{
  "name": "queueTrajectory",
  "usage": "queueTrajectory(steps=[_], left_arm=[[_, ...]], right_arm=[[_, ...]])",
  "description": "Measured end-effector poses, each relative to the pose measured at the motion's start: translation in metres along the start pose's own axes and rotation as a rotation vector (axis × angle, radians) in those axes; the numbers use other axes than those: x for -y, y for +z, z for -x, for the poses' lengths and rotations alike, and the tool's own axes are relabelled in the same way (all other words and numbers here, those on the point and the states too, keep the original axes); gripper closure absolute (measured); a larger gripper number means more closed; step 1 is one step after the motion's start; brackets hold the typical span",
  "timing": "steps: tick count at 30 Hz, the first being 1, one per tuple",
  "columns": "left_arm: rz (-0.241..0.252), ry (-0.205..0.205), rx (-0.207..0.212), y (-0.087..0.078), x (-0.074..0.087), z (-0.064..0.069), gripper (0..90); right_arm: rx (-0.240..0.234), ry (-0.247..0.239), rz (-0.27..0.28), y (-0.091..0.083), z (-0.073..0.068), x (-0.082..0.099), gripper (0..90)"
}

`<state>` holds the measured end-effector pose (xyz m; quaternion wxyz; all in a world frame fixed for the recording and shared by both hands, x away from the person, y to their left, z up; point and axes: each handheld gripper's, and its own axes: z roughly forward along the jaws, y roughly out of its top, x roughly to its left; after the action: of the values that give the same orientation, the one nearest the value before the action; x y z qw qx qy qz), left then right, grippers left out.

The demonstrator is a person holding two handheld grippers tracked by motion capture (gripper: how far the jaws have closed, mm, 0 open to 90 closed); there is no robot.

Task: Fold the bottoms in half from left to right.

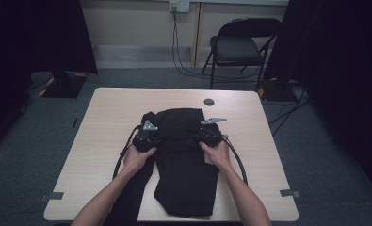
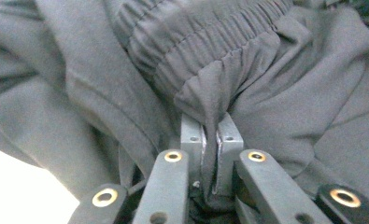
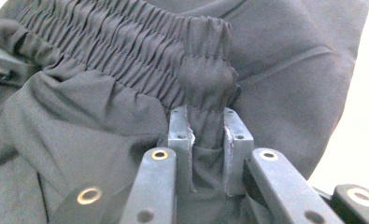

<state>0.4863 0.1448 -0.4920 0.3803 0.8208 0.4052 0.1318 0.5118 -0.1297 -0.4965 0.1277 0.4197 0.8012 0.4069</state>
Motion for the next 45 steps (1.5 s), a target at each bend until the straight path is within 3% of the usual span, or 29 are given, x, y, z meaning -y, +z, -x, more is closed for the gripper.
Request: queueTrajectory(steps=[3,5,7,9,11,12,14,18,20,22,24,27,29,33,35,37,38,41,42,45], left_arm=[[0.003,-0.003,-0.028,0.012,-0.012,-0.004,85.4],[-0.007,-0.012,-0.034,0.017,-0.018,-0.005,84.7],[-0.006,-0.02,-0.014,0.018,-0.02,-0.008,83.6],[0.004,-0.029,0.02,0.016,-0.018,-0.012,80.4],[0.013,-0.028,0.037,0.012,-0.018,-0.012,72.5],[0.014,-0.008,0.029,0.008,-0.02,-0.011,64.8],[0.008,0.072,0.004,0.001,-0.021,-0.004,54.8],[0.032,0.11,-0.001,-0.021,-0.021,0.003,46.1],[0.064,0.098,-0.009,-0.038,-0.017,0.003,45.7],[0.071,0.086,0.006,-0.05,-0.012,0.004,45.7],[0.064,0.093,0.013,-0.057,-0.005,0.006,49.6],[0.046,0.095,0.035,-0.059,0.011,0.007,51.9],[0.046,0.064,0.043,-0.056,0.025,0.007,52.3],[0.009,0.06,0.042,-0.049,0.029,0.008,48.4],[-0.01,0.077,0.02,-0.044,0.03,0.008,48.1],[-0.031,0.065,0.014,-0.039,0.033,0.007,48.0],[-0.039,0.067,0.009,-0.037,0.034,0.006,48.0],[-0.04,0.067,-0.003,-0.037,0.033,0.006,48.0],[-0.041,0.074,-0.008,-0.037,0.033,0.006,48.0],[-0.042,0.07,-0.012,-0.037,0.033,0.006,48.2]], right_arm=[[0.041,-0.016,0.003,0.007,0.009,-0.008,77.4],[0.039,0.012,0.006,0.01,0.018,-0.013,76.3],[0.029,0.051,0.013,0.01,0.024,-0.014,70.8],[0.032,0.049,0.012,0.006,0.024,-0.016,59.7],[0.007,0.055,0.019,-0.002,0.022,-0.017,47.9],[0.004,0.042,0.025,-0.01,0.021,-0.018,44.7],[-0.008,0.049,0.071,-0.026,0.019,-0.019,37.7],[0.022,0.037,0.12,-0.052,0.012,-0.013,34.1],[0.02,0.03,0.153,-0.068,0.006,-0.009,34.5],[0.015,0.018,0.163,-0.077,-0.002,-0.006,37.3],[-0.054,-0.017,0.135,-0.082,-0.017,0.0,45.9],[-0.119,-0.07,0.085,-0.074,-0.038,0.006,53.9],[-0.15,-0.101,0.034,-0.057,-0.051,0.013,54.0],[-0.15,-0.129,-0.036,-0.03,-0.057,0.02,48.6],[-0.139,-0.127,-0.042,-0.023,-0.056,0.022,46.5],[-0.127,-0.137,-0.047,-0.016,-0.056,0.025,48.1],[-0.11,-0.146,-0.034,-0.016,-0.057,0.027,51.2],[-0.066,-0.189,-0.015,-0.017,-0.062,0.031,76.5],[-0.076,-0.191,-0.02,-0.019,-0.064,0.032,86.9],[-0.126,-0.191,-0.035,-0.026,-0.071,0.037,90.0]])
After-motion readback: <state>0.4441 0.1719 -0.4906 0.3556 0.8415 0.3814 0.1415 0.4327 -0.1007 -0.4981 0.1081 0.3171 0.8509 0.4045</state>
